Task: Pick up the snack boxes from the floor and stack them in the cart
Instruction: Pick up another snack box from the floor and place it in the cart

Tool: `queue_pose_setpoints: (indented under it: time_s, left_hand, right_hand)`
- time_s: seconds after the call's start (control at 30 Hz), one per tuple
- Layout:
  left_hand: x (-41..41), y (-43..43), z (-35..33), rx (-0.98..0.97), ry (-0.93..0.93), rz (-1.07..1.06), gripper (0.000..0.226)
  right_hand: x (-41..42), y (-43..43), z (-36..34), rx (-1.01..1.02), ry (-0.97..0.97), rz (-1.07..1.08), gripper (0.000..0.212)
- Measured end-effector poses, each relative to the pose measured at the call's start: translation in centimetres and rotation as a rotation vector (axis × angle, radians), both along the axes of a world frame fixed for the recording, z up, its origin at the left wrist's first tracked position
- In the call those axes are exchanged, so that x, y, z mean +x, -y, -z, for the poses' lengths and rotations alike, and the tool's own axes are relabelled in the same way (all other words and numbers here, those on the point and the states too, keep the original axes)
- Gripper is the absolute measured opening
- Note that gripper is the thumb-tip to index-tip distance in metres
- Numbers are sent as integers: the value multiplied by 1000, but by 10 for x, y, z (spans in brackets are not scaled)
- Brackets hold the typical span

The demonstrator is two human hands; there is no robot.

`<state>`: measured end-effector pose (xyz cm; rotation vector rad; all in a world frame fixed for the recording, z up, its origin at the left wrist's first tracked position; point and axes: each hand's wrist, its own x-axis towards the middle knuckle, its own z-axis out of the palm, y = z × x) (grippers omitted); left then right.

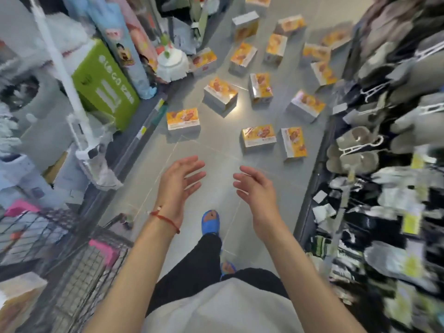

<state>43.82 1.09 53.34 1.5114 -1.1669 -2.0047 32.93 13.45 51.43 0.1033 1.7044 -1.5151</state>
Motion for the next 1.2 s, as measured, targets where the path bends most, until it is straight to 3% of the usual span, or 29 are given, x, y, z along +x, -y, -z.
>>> queue_pose_setpoints:
  time_s: [0.27, 0.5, 0.97, 1.2]
  left_hand:
    - [-124, 40, 4, 32, 26, 307, 20]
    - [-238, 77, 17, 33, 127, 419, 23]
    - [-442, 138, 68, 153, 254, 284, 18]
    - [-496, 209, 154, 292, 338, 242, 17]
  right_hand:
    - [-96, 21, -7, 60, -1, 265, 19]
    - [-200, 41, 6, 97, 46, 377, 18]
    - [-431, 116, 53, 275, 84, 75, 17]
    - [-490, 177, 132, 393, 56, 19, 22]
